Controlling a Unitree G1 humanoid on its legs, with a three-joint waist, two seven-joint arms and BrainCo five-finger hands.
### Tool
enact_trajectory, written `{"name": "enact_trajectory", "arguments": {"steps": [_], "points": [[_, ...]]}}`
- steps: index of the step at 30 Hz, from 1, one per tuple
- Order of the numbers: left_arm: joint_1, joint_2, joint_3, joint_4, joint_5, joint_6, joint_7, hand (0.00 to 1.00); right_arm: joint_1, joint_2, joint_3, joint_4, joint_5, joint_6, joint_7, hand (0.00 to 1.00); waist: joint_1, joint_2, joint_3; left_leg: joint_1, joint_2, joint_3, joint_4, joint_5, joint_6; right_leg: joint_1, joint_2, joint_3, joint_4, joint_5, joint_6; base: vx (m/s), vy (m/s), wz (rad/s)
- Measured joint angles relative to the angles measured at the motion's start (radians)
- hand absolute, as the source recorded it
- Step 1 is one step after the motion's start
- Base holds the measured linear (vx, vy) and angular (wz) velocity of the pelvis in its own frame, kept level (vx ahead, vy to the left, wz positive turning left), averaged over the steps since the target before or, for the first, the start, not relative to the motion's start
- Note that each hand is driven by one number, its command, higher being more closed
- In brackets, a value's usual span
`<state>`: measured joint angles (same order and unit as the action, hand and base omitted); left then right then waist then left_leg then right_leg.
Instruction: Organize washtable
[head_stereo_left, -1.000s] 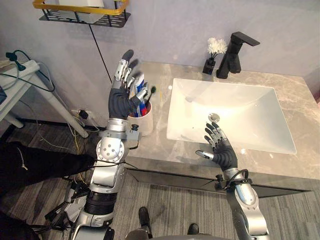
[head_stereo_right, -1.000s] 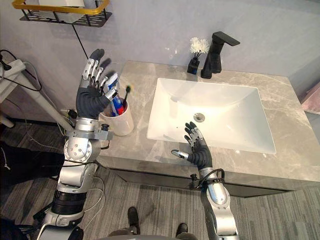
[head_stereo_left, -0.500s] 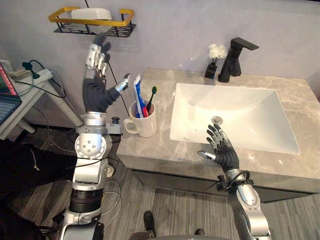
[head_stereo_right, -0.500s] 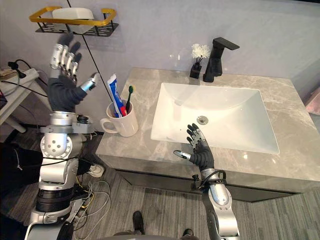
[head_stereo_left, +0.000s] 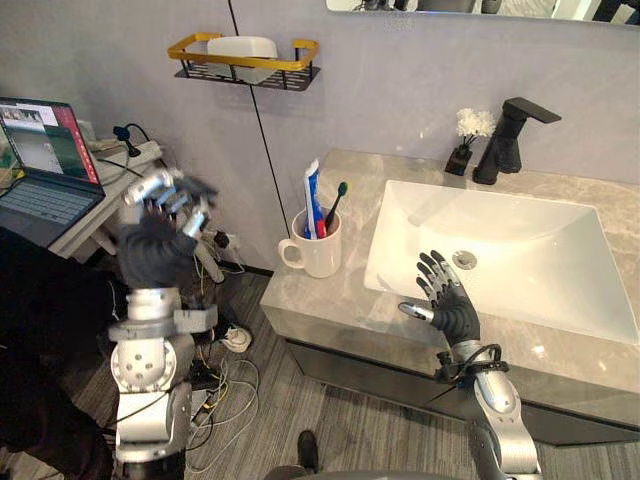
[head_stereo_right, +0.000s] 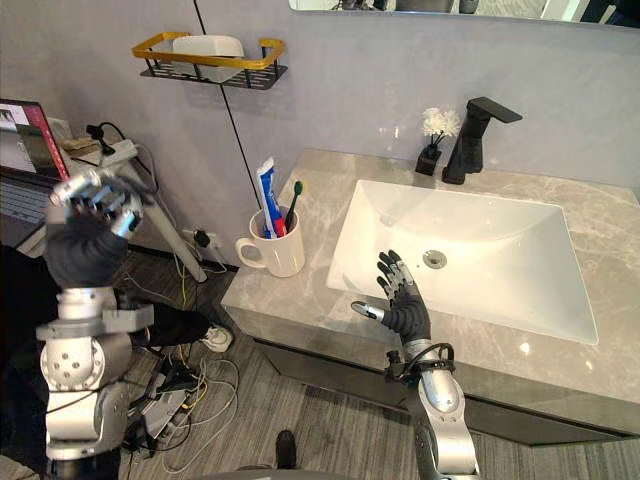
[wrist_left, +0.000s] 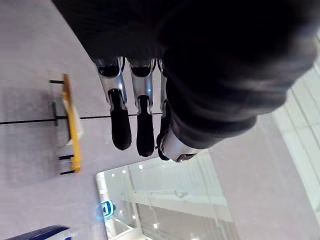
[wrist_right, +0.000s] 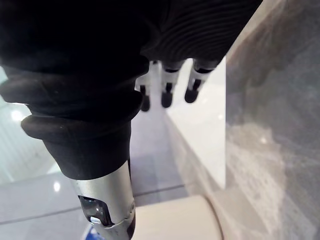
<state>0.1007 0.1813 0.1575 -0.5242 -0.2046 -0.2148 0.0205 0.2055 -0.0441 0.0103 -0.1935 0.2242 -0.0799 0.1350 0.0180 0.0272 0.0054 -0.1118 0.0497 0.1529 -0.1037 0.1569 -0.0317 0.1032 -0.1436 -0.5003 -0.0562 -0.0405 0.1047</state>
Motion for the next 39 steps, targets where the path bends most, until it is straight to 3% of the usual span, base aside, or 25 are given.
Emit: {"name": "enact_trajectory", "arguments": {"steps": [5,10,29,39], "points": [[0.138,-0.093,-0.051,0.0,0.0,0.016,-0.023,1.0,0.038,0.023,-0.001,0.003,-0.001,-0.002,0.0,0.0,-0.001,-0.006,-0.002,0.001,0.001,-0.001,0.0,0.0,0.0,0.0,0.0,0.0,0.003,-0.001,0.001,0.0,0.0,0.0],[0.193,-0.138,-0.083,0.002,-0.002,0.038,-0.057,1.0,0.048,0.039,-0.001,0.003,-0.002,-0.002,0.003,0.0,-0.002,-0.01,-0.001,0.003,0.002,0.0,0.0,0.0,0.0,0.002,0.0,0.001,0.005,-0.005,-0.004,0.0,0.0,0.0],[0.194,-0.137,-0.206,0.145,0.005,0.09,-0.108,1.0,0.058,0.065,-0.001,-0.009,-0.001,-0.004,0.008,0.0,-0.004,-0.049,0.021,0.002,0.006,0.019,0.0,-0.004,-0.003,-0.009,0.0,0.015,0.002,-0.003,0.002,0.0,0.001,-0.02],[0.153,-0.128,-0.265,0.221,0.042,0.099,-0.122,1.0,0.057,0.064,0.009,-0.02,-0.001,-0.004,0.018,0.0,-0.005,-0.053,0.025,-0.002,0.011,0.036,0.0,-0.004,-0.002,-0.024,0.0,0.034,0.004,-0.003,0.002,0.0,0.003,-0.04]]}}
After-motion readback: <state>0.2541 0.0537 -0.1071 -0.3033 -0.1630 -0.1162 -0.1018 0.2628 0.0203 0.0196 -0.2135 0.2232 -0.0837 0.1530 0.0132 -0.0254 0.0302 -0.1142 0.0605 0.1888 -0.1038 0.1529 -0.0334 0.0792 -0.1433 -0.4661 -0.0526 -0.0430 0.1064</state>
